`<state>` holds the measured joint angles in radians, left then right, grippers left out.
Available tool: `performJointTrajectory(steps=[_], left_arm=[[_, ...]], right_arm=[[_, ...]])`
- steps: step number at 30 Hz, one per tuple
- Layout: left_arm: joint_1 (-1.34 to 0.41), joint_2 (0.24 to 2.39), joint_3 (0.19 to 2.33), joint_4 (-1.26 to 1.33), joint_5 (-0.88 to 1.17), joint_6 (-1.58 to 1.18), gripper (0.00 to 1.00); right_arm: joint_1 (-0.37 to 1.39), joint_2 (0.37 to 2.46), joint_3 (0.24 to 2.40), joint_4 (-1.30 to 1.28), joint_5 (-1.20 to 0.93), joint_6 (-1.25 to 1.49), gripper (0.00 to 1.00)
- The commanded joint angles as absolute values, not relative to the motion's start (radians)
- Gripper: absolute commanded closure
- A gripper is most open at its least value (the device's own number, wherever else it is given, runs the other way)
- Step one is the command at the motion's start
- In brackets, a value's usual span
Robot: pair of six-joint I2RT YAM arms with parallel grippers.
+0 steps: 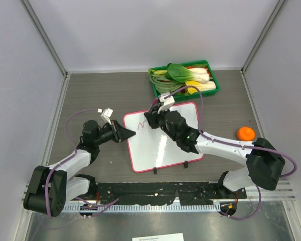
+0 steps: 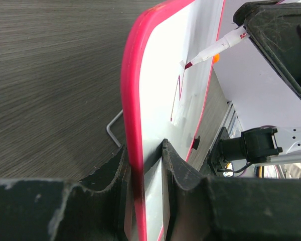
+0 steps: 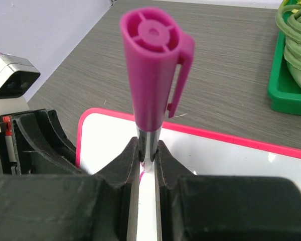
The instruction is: Write a sentence on the whiteboard
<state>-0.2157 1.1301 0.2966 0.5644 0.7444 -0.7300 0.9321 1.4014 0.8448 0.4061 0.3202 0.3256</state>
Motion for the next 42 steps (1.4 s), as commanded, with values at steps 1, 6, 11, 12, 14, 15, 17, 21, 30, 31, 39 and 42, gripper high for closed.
performJointTrajectory(steps=[1, 6, 11, 12, 14, 15, 17, 21, 30, 31, 39, 42], left_arm=[[-0.215, 1.141, 0.275, 0.528, 0.687, -0.62, 1.0], [-0.215, 1.138, 0.275, 0.526, 0.686, -0.62, 1.0], [-0.213, 1.137, 0.276, 0.523, 0.683, -0.62, 1.0], [-0.215, 1.137, 0.276, 0.523, 0.683, -0.62, 1.0], [-0.215, 1.138, 0.276, 0.523, 0.683, -0.618, 1.0], [-0.213, 1.138, 0.276, 0.523, 0.683, -0.618, 1.0], [-0.213, 1.138, 0.276, 0.523, 0.683, -0.618, 1.0], [-0.213, 1.138, 0.276, 0.522, 0.68, -0.618, 1.0], [-0.213, 1.14, 0.276, 0.525, 0.68, -0.618, 1.0], [-0.213, 1.141, 0.276, 0.523, 0.68, -0.618, 1.0], [-0.213, 1.141, 0.275, 0.529, 0.684, -0.62, 1.0], [-0.215, 1.138, 0.273, 0.529, 0.684, -0.62, 1.0]], right_arm=[[0.922, 1.408, 0.854, 0.37, 0.376, 0.284, 0.99], [0.92, 1.398, 0.824, 0.365, 0.356, 0.296, 0.99], [0.922, 1.382, 0.782, 0.364, 0.347, 0.298, 0.99], [0.922, 1.378, 0.778, 0.361, 0.345, 0.299, 0.99], [0.92, 1.37, 0.762, 0.357, 0.338, 0.302, 0.99], [0.922, 1.367, 0.761, 0.359, 0.334, 0.304, 0.99], [0.922, 1.361, 0.752, 0.356, 0.328, 0.31, 0.99], [0.922, 1.344, 0.732, 0.351, 0.318, 0.327, 0.99], [0.923, 1.315, 0.75, 0.359, 0.293, 0.333, 0.99], [0.922, 1.309, 0.752, 0.364, 0.287, 0.333, 0.99], [0.922, 1.193, 0.721, 0.45, 0.268, 0.331, 0.99], [0.92, 1.206, 0.745, 0.419, 0.317, 0.316, 0.99]])
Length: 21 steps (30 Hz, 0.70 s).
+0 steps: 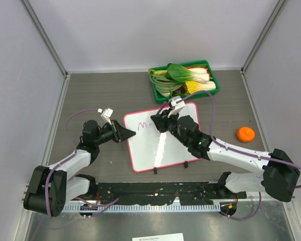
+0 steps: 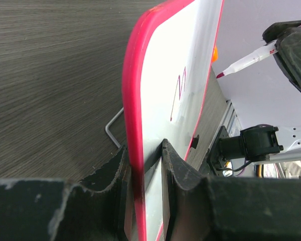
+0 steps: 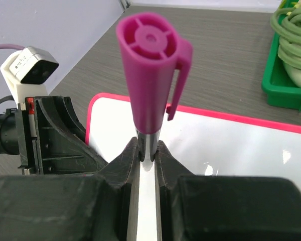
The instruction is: Write a sentence on the whiteboard
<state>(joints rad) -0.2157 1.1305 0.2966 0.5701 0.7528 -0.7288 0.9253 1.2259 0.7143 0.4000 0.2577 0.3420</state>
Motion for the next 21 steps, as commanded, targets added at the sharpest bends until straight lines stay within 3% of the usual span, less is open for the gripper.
performJointTrajectory(steps=[1, 21], left_arm=[[-0.213, 1.141, 0.275, 0.529, 0.684, -0.62, 1.0], [-0.213, 1.14, 0.275, 0.528, 0.689, -0.62, 1.0]], right_arm=[[0.922, 1.21, 0.75, 0.419, 0.322, 0.313, 0.99], [0.922, 1.27, 0.759, 0.491, 0.356, 0.345, 0.99]])
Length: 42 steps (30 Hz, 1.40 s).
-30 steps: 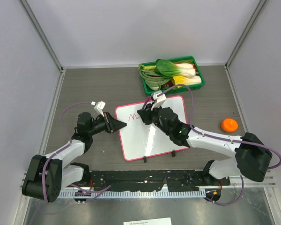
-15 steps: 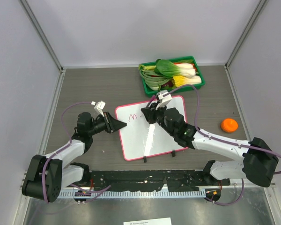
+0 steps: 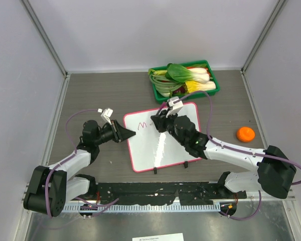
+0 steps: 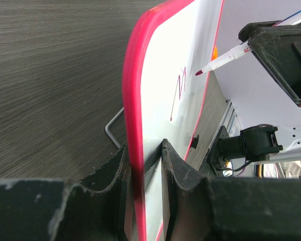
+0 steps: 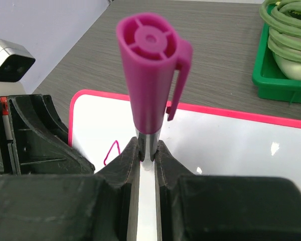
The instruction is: Write a sentence on the whiteboard
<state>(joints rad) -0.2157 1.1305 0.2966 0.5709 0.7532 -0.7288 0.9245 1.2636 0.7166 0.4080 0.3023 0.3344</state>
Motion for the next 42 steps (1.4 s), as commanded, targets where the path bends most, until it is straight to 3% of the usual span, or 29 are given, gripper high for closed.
performJointTrajectory(steps=[1, 42], left_arm=[[-0.213, 1.138, 0.275, 0.528, 0.687, -0.62, 1.0], [-0.213, 1.137, 0.276, 0.523, 0.681, -0.615, 1.0]], right_arm=[[0.922, 1.272, 0.759, 0.495, 0.359, 0.347, 0.99], [0.922, 1.273, 0.716, 0.385, 0.333, 0.331, 0.99]])
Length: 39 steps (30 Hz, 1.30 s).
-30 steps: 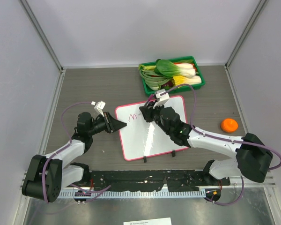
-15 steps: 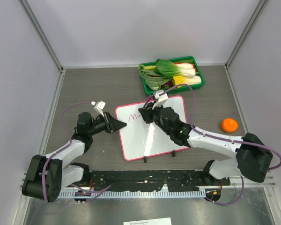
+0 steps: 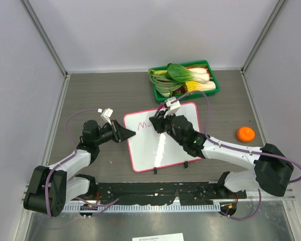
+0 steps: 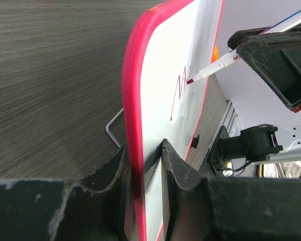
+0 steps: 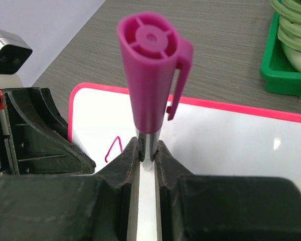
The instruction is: Write a sentence on the whiteboard
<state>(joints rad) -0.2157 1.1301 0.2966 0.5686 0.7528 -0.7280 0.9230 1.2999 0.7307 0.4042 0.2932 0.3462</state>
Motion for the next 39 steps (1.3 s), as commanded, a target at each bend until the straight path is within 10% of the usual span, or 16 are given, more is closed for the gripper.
performJointTrajectory(steps=[1, 39], left_arm=[[-0.213, 1.14, 0.278, 0.525, 0.681, -0.617, 1.0], [-0.213, 1.135, 0.276, 0.523, 0.683, -0.617, 1.0]], right_arm=[[0.922, 1.273, 0.716, 0.384, 0.333, 0.333, 0.99], [0.919, 1.267, 0.758, 0.472, 0.302, 0.42, 0.99]])
